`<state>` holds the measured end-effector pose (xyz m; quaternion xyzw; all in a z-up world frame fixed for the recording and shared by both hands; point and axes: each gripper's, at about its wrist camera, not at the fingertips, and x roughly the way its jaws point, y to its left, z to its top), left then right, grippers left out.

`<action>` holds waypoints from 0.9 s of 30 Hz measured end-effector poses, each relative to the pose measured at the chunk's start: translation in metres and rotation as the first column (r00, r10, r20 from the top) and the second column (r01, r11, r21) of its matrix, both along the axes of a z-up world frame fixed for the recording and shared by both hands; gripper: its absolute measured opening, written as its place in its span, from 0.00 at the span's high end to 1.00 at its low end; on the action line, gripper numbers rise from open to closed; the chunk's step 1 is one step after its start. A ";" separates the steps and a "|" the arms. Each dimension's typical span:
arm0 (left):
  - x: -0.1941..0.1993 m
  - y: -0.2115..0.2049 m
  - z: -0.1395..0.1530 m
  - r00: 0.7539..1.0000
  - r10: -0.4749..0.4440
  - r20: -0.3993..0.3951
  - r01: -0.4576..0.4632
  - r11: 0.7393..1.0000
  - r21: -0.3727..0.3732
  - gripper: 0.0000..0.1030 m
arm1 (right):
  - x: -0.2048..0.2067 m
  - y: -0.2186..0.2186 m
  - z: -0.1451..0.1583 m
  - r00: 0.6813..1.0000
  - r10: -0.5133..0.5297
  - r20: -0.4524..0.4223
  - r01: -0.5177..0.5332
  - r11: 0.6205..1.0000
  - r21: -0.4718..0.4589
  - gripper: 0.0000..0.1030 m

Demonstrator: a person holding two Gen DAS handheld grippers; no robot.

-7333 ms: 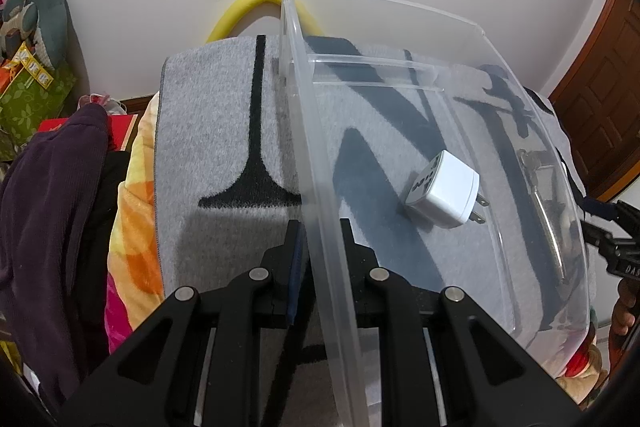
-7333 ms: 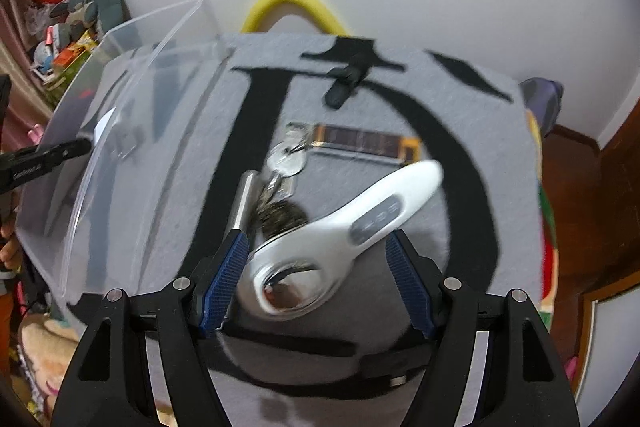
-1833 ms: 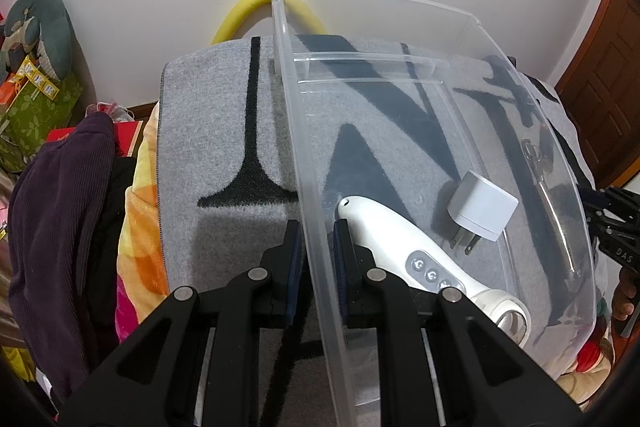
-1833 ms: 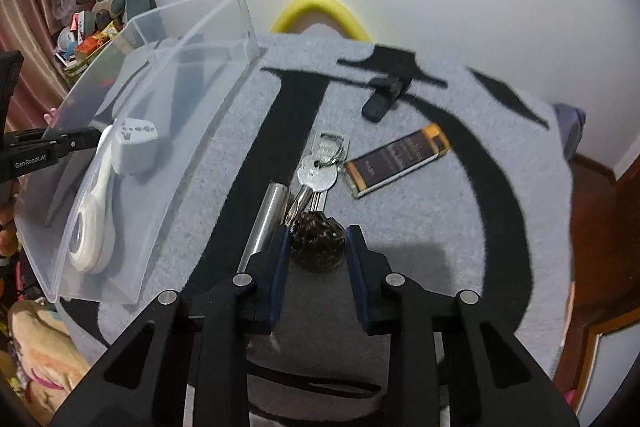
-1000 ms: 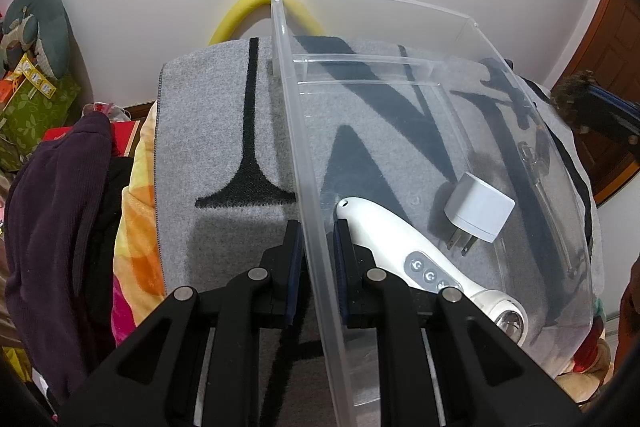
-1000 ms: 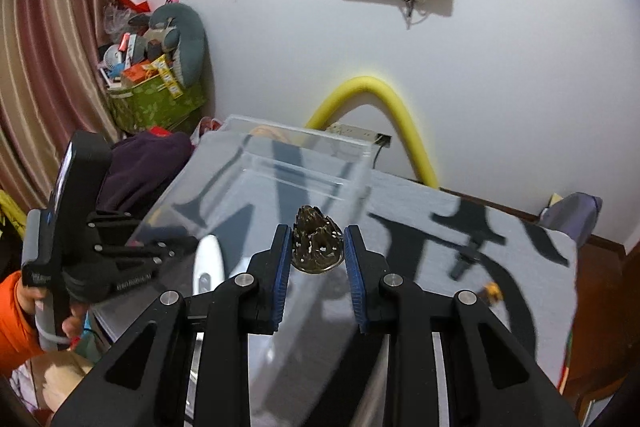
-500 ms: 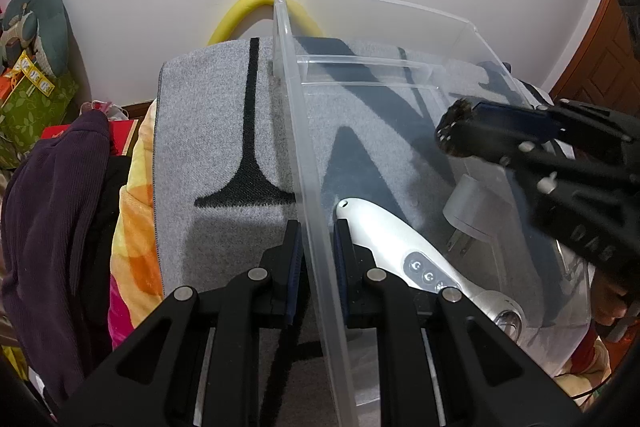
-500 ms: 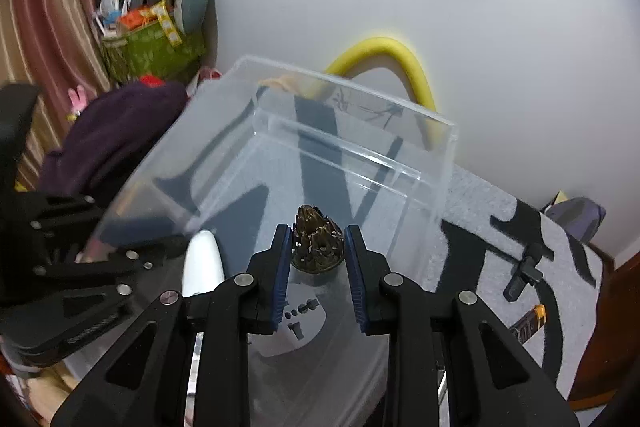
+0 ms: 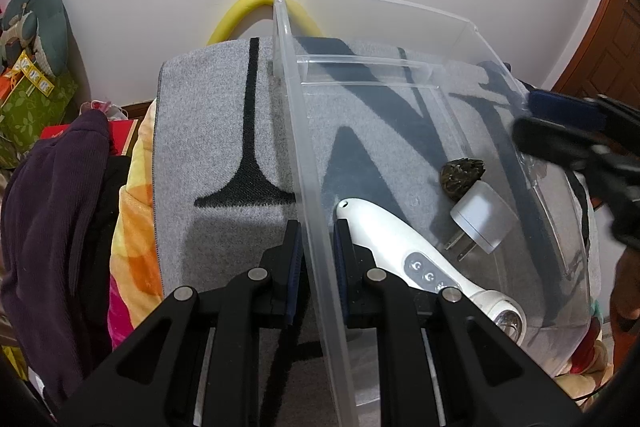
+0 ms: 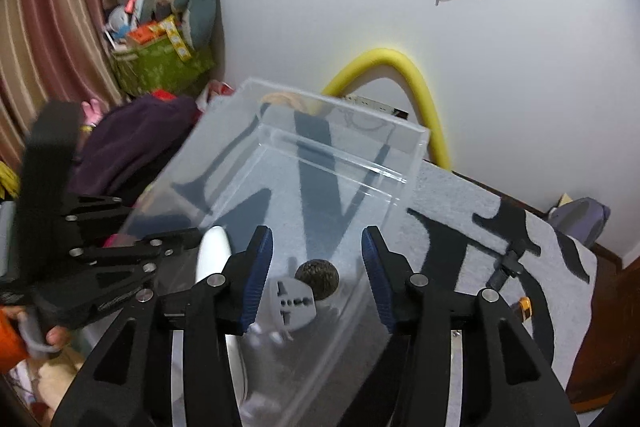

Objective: Organize rigid objects
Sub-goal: 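Lower the dark object into the clear box and open the right tool, then grasp the silver metal cylinder upright with the right tool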

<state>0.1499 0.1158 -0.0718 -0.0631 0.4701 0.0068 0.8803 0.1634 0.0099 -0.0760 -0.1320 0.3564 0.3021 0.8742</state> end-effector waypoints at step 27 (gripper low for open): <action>-0.001 -0.002 0.000 1.000 0.005 -0.008 -0.005 1.000 0.018 0.86 | -0.016 -0.119 -0.048 0.981 -0.152 -0.123 0.153 0.988 -0.005 0.47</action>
